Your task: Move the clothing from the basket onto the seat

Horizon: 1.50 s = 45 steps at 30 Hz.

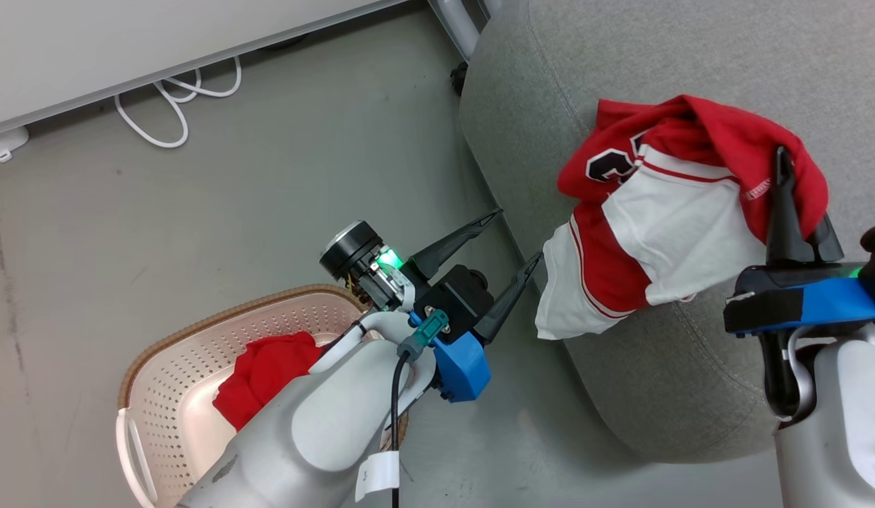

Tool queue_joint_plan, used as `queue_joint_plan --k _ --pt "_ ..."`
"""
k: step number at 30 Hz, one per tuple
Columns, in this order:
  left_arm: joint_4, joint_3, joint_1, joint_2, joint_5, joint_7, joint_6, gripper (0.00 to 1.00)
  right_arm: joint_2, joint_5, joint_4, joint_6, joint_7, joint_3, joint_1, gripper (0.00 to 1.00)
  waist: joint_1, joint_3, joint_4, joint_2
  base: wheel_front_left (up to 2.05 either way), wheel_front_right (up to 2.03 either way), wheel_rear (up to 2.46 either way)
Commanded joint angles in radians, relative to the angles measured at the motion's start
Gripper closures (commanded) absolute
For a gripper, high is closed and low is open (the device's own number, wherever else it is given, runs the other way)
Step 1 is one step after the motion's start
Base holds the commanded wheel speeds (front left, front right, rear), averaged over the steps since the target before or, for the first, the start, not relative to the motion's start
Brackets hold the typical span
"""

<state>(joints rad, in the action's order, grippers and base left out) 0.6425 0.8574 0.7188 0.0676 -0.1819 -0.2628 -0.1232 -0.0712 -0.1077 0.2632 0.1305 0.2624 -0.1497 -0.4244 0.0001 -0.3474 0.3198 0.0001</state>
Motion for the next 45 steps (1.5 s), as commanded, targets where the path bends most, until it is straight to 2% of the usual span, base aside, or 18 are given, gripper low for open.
queue_joint_plan --k 1,15,21,25,30,36,42,45 --pt "0.002 0.004 0.011 0.002 0.001 -0.003 -0.001 0.00 0.003 0.000 -0.007 0.000 0.004 -0.005 0.007 1.00 -0.0001 -0.002 0.003 -0.0001 0.00 0.00 0.00" --pt "0.010 0.016 0.002 0.001 -0.018 -0.003 -0.005 0.00 0.013 0.014 -0.018 0.000 0.004 -0.023 0.014 1.00 -0.0001 0.005 0.009 -0.0001 0.00 0.00 0.00" --pt "-0.012 0.006 0.021 0.013 -0.013 -0.003 0.008 0.00 0.001 0.011 -0.049 0.000 0.004 -0.032 -0.053 1.00 -0.0001 -0.026 0.007 -0.0001 0.00 0.00 0.00" --pt "-0.031 0.006 0.042 0.026 0.002 -0.003 0.009 0.00 -0.027 0.007 -0.088 0.000 0.004 -0.085 -0.145 1.00 -0.0001 -0.077 0.001 -0.0001 0.00 0.00 0.00" --pt "-0.056 0.003 0.081 0.054 0.018 -0.003 0.012 0.00 -0.104 0.000 -0.148 0.000 0.004 -0.169 -0.301 1.00 -0.0001 -0.167 -0.003 -0.0001 0.00 0.00 0.00" --pt "-0.090 0.007 0.143 0.089 0.046 0.006 0.015 0.00 -0.248 -0.014 -0.189 0.000 0.003 -0.306 -0.486 1.00 -0.0001 -0.296 0.000 -0.0001 0.00 0.00 0.00" --pt "-0.147 0.008 0.205 0.124 0.069 0.026 0.019 0.00 -0.425 -0.056 -0.093 0.000 0.003 -0.447 -0.612 1.00 -0.0001 -0.411 0.003 -0.0001 0.00 0.00 0.00" --pt "-0.173 0.008 0.225 0.143 0.078 0.036 0.018 0.00 -0.458 -0.056 -0.032 0.000 0.002 -0.463 -0.624 1.00 -0.0001 -0.451 0.010 -0.0001 0.00 0.00 0.00"
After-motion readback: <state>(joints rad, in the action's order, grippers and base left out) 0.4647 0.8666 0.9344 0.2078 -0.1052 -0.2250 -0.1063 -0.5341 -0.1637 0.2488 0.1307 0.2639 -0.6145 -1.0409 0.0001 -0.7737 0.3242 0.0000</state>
